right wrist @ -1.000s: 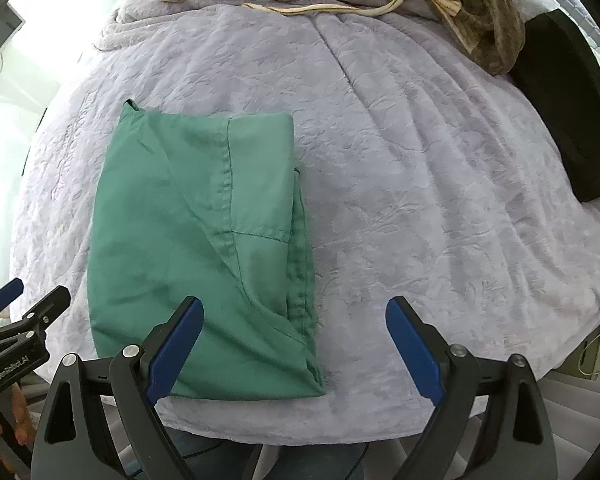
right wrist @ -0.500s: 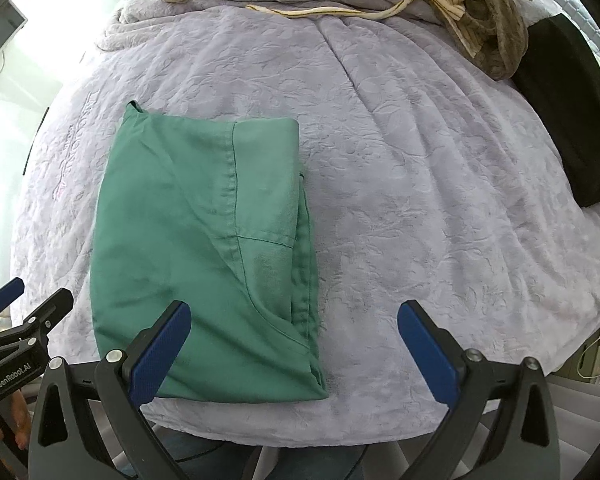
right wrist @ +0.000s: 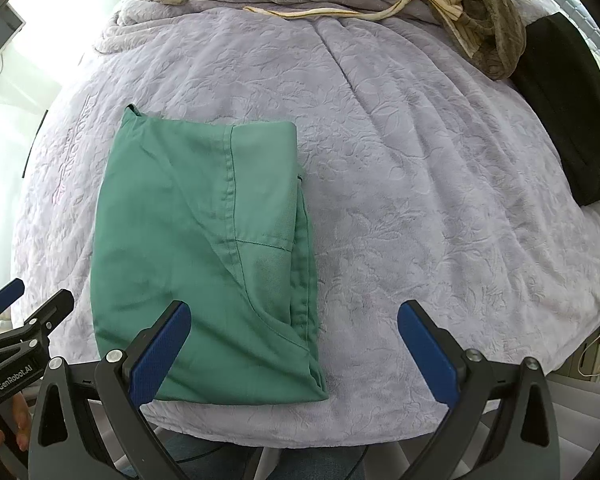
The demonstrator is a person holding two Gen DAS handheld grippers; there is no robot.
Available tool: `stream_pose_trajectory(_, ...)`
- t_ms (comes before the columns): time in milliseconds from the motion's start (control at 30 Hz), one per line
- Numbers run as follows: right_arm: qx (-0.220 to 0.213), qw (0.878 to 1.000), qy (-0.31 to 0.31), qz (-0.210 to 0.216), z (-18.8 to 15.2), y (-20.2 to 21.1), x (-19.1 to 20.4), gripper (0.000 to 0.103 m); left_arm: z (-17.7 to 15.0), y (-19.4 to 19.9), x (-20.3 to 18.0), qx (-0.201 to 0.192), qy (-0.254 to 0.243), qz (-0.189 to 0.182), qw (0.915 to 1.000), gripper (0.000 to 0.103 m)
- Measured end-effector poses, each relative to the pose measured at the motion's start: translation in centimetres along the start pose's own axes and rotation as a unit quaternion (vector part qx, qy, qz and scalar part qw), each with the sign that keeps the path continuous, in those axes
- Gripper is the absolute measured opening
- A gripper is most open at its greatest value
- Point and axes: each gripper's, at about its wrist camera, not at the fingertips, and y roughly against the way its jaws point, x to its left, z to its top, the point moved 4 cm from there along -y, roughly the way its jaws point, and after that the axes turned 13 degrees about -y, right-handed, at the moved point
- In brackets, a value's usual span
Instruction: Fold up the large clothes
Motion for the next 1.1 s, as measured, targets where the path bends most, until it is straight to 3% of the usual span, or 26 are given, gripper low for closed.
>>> stream_pose_trajectory(1100, 0.001, 1.000, -0.006, 0.000, -0.18, 0.05, 0.03, 0.103, -0.25, 0.24, -0.17, -0.003, -0.001, 0.004, 1.0000, 0.102)
